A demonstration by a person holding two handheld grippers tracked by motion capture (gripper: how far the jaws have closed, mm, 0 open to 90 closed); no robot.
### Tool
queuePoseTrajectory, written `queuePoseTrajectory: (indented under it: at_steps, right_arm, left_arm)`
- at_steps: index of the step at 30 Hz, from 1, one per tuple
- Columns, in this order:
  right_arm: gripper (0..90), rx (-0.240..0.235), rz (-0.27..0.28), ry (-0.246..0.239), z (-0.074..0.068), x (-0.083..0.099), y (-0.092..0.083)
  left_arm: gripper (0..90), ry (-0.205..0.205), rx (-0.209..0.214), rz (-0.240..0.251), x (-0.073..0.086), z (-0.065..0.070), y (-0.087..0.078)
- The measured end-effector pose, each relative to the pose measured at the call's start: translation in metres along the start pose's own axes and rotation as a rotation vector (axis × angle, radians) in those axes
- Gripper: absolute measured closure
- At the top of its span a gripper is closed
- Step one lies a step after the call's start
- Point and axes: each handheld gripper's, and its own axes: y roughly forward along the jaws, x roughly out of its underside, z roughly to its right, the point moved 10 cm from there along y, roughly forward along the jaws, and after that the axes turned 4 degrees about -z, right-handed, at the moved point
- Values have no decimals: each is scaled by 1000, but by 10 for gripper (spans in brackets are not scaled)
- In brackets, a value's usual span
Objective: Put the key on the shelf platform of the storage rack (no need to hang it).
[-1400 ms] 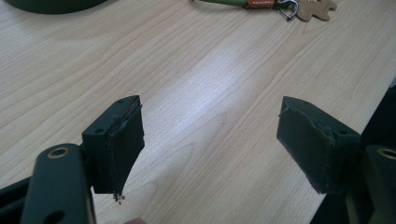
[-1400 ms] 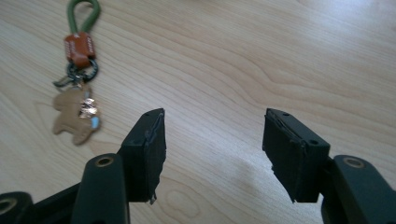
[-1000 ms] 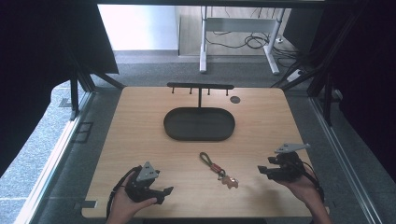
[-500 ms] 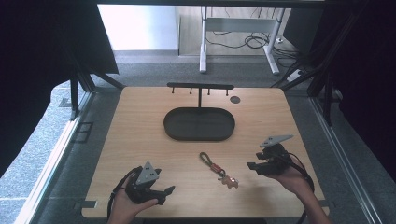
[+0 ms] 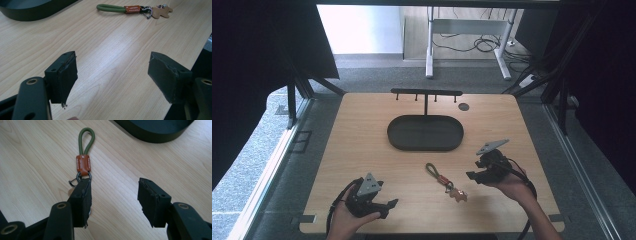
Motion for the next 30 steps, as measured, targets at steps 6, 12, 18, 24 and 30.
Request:
queuePoseTrajectory:
  at_steps: [6,12,18,24,30]
  right_arm:
    - [455,-9,-10,-19,-6,-11,6]
    - [456,-23,-20,-41,-13,-19,14]
    - [457,-27,-24,-53,-17,-26,17]
    - [457,-28,-33,-73,-22,-32,21]
    - [457,-30,-49,-89,-26,-36,27]
  left_arm:
    - [241,-3,-6,-12,3,-2,2]
    - [241,3,-6,-18,3,-2,4]
    - [241,7,-2,-25,4,-1,6]
    - [241,9,1,-26,4,0,6]
    - [241,13,6,-26,3,1,7]
